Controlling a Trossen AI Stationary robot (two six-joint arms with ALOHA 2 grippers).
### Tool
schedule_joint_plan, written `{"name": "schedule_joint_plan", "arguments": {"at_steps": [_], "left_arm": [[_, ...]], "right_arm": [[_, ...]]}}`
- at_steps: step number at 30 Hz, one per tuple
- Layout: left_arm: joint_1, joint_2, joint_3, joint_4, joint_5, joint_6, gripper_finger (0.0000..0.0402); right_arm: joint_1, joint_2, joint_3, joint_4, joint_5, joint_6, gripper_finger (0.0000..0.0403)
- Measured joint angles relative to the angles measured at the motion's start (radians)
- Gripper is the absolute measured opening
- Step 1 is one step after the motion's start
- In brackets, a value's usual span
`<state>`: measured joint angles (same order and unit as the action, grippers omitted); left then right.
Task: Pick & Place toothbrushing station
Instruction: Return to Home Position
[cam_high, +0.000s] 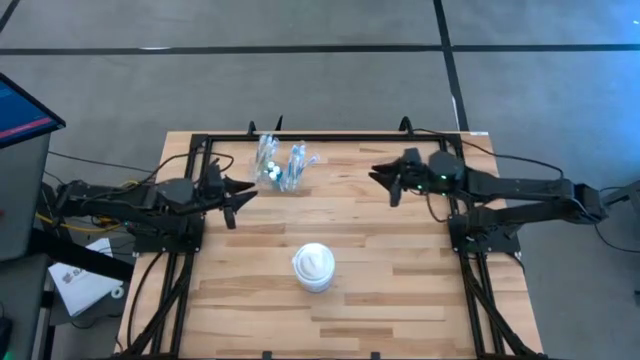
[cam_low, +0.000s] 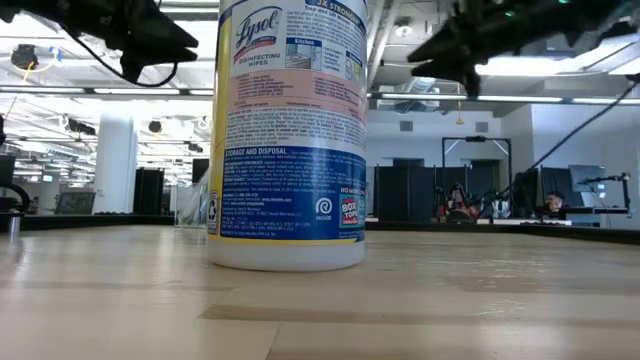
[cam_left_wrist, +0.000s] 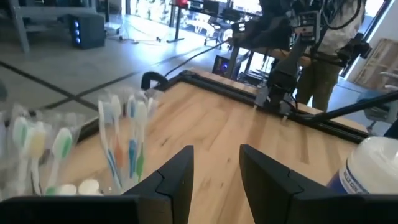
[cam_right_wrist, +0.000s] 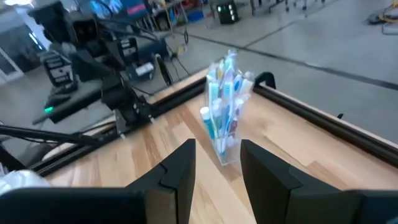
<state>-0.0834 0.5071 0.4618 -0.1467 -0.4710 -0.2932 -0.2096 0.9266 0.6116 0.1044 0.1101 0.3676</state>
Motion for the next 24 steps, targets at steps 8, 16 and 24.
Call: {"name": "schedule_joint_plan", "arguments": {"at_steps": [8, 16, 24], "left_arm": [[-0.006, -0.036, 0.0, -0.232, -0.019, -0.112, 0.0123], [-0.068, -0.119, -0.134, -0.186, -0.074, -0.22, 0.0123], [-0.16, -0.263, -0.39, 0.12, -0.082, -0.287, 0.0123]], "right_arm": [[-0.001, -0.255, -0.198, 0.011, 0.093, 0.045, 0.0118], [0.0, -0.553, -0.372, 0.003, 0.101, 0.101, 0.0118], [0.0, -0.841, -0.461, -0.155, 0.101, 0.118, 0.0118]]}}
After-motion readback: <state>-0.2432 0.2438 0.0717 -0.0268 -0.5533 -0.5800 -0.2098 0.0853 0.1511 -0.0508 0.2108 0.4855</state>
